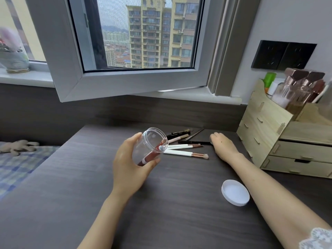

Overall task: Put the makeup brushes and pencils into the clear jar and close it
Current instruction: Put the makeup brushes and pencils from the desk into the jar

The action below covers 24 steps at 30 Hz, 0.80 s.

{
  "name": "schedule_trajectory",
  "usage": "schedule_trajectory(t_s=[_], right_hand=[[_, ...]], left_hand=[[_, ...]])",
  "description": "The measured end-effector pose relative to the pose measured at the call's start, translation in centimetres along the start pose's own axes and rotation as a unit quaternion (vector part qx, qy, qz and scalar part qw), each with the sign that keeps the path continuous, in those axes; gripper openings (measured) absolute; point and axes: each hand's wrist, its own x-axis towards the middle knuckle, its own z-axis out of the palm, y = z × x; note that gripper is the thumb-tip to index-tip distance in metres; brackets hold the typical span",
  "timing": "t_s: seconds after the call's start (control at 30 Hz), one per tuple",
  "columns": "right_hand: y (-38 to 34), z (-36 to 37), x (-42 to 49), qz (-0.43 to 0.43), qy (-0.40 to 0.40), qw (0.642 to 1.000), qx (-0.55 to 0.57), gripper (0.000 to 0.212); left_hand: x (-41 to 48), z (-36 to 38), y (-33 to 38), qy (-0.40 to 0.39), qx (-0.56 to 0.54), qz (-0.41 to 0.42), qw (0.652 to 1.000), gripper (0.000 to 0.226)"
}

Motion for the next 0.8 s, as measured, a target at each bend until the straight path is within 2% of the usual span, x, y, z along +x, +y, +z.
schedule_trajectory(t_s=[0.17,0.27,0.37,0.47,0.57,0.8], right_hand=[[1.0,0.4,-0.4,-0.045,-0.026,0.999,-0.015,0.023],[0.9,0.6,-0.4,-0.016,0.002,1.000,0.023,0.020],[0.9,-0.1,-1.4,0.029,0.058,0.991,0.119,0.018],[0.3,-2.8,-4.3,0.026,0.163,0.963,0.215,0.015],[-1.2,-6.7,-8.6,-0.024,0.229,0.931,0.282,0.013],[-7.3,-10.0,-11.9,-0.206,0.263,0.923,0.192,0.024]], left_hand=[[-0.1,0.1,0.4,-0.007,0.016,0.019,1.000,0.073],[-0.2,0.1,0.7,-0.011,0.021,0.024,0.999,0.070],[-0.2,0.0,0.7,-0.007,0.025,0.023,0.999,0.070],[-0.1,0.0,0.6,-0.007,0.032,0.025,0.999,0.070],[-0.2,0.2,0.5,-0.019,0.042,0.033,0.998,0.070],[-0.6,0.7,0.7,-0.049,0.064,0.080,0.994,0.067]])
